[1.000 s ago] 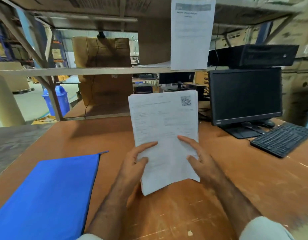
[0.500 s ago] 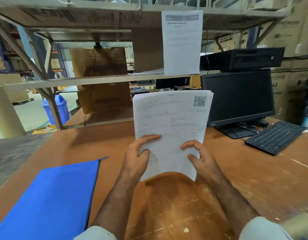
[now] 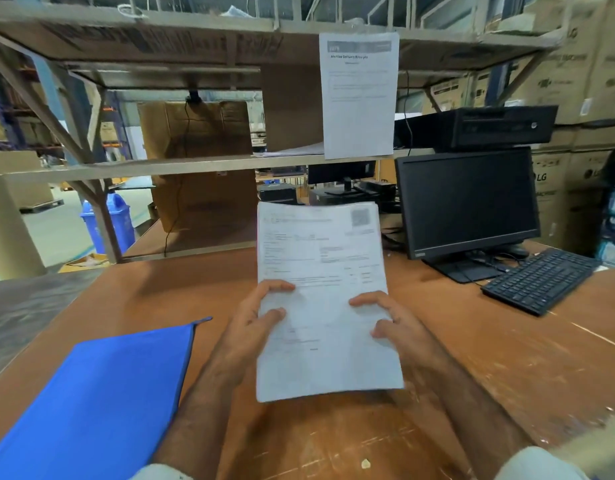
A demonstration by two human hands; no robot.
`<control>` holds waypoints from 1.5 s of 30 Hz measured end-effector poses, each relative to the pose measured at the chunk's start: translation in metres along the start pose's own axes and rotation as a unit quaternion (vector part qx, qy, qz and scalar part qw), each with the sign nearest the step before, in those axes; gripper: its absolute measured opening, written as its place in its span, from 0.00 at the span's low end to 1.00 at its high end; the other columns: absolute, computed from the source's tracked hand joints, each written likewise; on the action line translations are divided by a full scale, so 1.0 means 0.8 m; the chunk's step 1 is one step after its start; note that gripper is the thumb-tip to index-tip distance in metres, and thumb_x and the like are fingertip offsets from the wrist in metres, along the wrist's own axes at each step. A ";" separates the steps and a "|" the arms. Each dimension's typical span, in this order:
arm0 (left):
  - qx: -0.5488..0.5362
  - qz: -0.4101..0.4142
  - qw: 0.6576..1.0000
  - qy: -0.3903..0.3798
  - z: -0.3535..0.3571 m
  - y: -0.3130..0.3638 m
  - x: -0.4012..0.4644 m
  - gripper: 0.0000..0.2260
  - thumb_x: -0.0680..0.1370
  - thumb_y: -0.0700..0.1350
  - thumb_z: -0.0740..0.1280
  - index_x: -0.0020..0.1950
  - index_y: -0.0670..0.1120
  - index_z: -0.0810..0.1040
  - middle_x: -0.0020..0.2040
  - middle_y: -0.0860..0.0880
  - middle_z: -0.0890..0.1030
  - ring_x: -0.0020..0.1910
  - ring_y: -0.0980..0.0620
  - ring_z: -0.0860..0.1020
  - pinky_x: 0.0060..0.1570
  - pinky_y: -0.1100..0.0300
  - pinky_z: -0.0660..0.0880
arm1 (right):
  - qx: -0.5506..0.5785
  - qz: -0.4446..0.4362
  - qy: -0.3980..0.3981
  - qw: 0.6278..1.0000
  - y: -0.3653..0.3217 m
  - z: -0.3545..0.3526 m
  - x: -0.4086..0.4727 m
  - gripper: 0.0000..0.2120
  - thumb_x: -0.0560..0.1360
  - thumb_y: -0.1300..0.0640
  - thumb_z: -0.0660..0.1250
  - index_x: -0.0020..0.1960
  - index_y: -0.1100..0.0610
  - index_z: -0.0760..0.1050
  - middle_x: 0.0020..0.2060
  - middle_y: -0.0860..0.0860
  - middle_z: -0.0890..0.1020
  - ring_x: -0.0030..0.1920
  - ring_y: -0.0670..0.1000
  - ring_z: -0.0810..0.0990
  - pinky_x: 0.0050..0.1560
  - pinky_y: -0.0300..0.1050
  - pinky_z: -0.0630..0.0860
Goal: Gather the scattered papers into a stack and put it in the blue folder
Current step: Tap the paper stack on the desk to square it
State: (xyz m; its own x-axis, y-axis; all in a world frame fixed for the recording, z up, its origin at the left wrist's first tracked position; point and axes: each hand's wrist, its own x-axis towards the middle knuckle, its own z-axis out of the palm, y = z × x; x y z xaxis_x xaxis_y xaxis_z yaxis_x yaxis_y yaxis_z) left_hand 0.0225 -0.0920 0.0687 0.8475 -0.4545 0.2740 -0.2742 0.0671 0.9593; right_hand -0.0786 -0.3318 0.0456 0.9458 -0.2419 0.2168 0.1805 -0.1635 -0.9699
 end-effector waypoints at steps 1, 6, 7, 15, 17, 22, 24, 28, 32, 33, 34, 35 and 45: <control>-0.044 -0.025 0.999 -0.015 -0.007 0.006 -0.003 0.17 0.81 0.32 0.62 0.58 0.52 0.81 0.55 0.58 0.85 0.51 0.49 0.85 0.48 0.47 0.84 | 0.051 0.029 -0.020 0.998 -0.007 -0.001 0.002 0.23 0.76 0.72 0.58 0.61 0.51 0.80 0.62 0.44 0.80 0.52 0.48 0.84 0.45 0.41 0.81; -0.107 -0.092 0.990 0.010 -0.029 -0.014 -0.024 0.19 0.79 0.30 0.63 0.63 0.48 0.81 0.52 0.53 0.86 0.47 0.49 0.86 0.39 0.56 0.82 | 0.239 0.188 -0.122 0.945 0.007 0.015 0.027 0.31 0.62 0.61 0.73 0.66 0.52 0.81 0.65 0.57 0.81 0.63 0.65 0.80 0.69 0.63 0.73; -0.123 -0.099 0.987 0.018 -0.035 -0.023 -0.026 0.20 0.79 0.29 0.63 0.64 0.48 0.82 0.54 0.53 0.86 0.49 0.46 0.86 0.40 0.54 0.83 | 0.245 0.205 -0.132 0.939 0.011 0.023 0.030 0.31 0.62 0.60 0.75 0.66 0.52 0.81 0.65 0.58 0.81 0.65 0.66 0.79 0.71 0.64 0.71; -0.139 -0.131 0.980 0.057 -0.083 -0.057 -0.023 0.21 0.80 0.35 0.65 0.66 0.56 0.80 0.65 0.52 0.80 0.57 0.46 0.84 0.50 0.49 0.83 | 0.229 0.156 -0.129 0.952 0.036 0.078 0.052 0.25 0.79 0.71 0.59 0.67 0.50 0.80 0.65 0.54 0.81 0.63 0.63 0.81 0.67 0.62 0.74; -0.132 -0.113 0.983 0.059 -0.090 -0.063 -0.019 0.19 0.82 0.37 0.65 0.67 0.56 0.79 0.67 0.53 0.80 0.58 0.50 0.84 0.50 0.55 0.82 | 0.203 0.138 -0.151 0.958 0.043 0.084 0.051 0.27 0.79 0.71 0.59 0.68 0.46 0.79 0.67 0.52 0.80 0.66 0.62 0.79 0.69 0.63 0.73; 0.030 0.014 0.996 0.082 -0.085 -0.063 -0.017 0.18 0.83 0.36 0.63 0.65 0.57 0.80 0.67 0.59 0.78 0.65 0.58 0.78 0.62 0.57 0.79 | 0.129 0.074 -0.114 0.982 0.036 0.092 0.051 0.26 0.80 0.72 0.59 0.65 0.45 0.81 0.66 0.47 0.81 0.62 0.52 0.82 0.57 0.49 0.81; 0.073 0.094 0.988 0.096 -0.077 -0.045 -0.014 0.16 0.84 0.36 0.63 0.64 0.55 0.80 0.63 0.65 0.79 0.64 0.64 0.76 0.58 0.65 0.78 | 0.129 0.005 -0.073 0.989 0.025 0.093 0.052 0.26 0.80 0.72 0.59 0.65 0.47 0.81 0.66 0.47 0.81 0.63 0.51 0.81 0.58 0.49 0.81; 0.094 0.198 0.969 0.112 -0.056 -0.015 -0.001 0.12 0.84 0.35 0.62 0.63 0.48 0.78 0.65 0.53 0.78 0.63 0.62 0.77 0.52 0.70 0.77 | 0.094 -0.118 -0.017 0.988 0.005 0.086 0.056 0.23 0.81 0.71 0.58 0.66 0.52 0.79 0.66 0.43 0.79 0.66 0.49 0.78 0.61 0.46 0.80; 0.081 0.226 0.967 0.090 -0.028 -0.008 0.017 0.13 0.84 0.35 0.62 0.59 0.51 0.78 0.62 0.58 0.78 0.65 0.58 0.76 0.56 0.68 0.76 | 0.036 -0.154 0.009 0.987 -0.006 0.050 0.058 0.19 0.82 0.69 0.60 0.66 0.53 0.79 0.66 0.44 0.78 0.66 0.48 0.78 0.60 0.45 0.80; 0.080 0.216 0.969 0.090 -0.021 -0.015 0.016 0.13 0.84 0.35 0.62 0.59 0.52 0.78 0.61 0.60 0.79 0.64 0.58 0.76 0.57 0.68 0.75 | 0.020 -0.150 0.005 0.988 -0.004 0.041 0.056 0.19 0.82 0.70 0.60 0.65 0.53 0.79 0.65 0.43 0.79 0.66 0.48 0.78 0.60 0.45 0.80; 0.084 0.200 0.972 0.092 -0.015 -0.026 0.012 0.12 0.84 0.36 0.62 0.58 0.53 0.78 0.60 0.60 0.79 0.63 0.58 0.77 0.57 0.65 0.76 | -0.001 -0.141 -0.007 0.990 0.000 0.033 0.053 0.19 0.81 0.70 0.61 0.63 0.53 0.80 0.63 0.42 0.80 0.65 0.47 0.78 0.60 0.44 0.80; 0.085 0.176 0.977 0.091 -0.010 -0.041 0.006 0.12 0.84 0.37 0.63 0.58 0.54 0.77 0.59 0.60 0.79 0.63 0.57 0.77 0.59 0.60 0.77 | -0.027 -0.130 -0.021 0.991 0.006 0.028 0.049 0.19 0.81 0.70 0.61 0.62 0.52 0.81 0.62 0.39 0.80 0.65 0.46 0.78 0.61 0.43 0.79; 0.062 0.153 0.982 0.088 -0.011 -0.034 -0.003 0.07 0.80 0.41 0.66 0.53 0.51 0.81 0.63 0.52 0.78 0.66 0.52 0.77 0.57 0.52 0.80 | 0.011 -0.122 -0.043 0.992 0.005 0.002 0.043 0.15 0.78 0.73 0.65 0.58 0.60 0.84 0.64 0.49 0.82 0.65 0.50 0.80 0.58 0.47 0.81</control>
State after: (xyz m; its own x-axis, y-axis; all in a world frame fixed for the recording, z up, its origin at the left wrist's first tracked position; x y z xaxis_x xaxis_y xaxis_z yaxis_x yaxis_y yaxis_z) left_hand 0.0319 -0.0849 0.0424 0.7795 -0.2686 0.5659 -0.5721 0.0627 0.8178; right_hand -0.0446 -0.3395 0.0494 0.8928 -0.1151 0.4356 0.4115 -0.1850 -0.8924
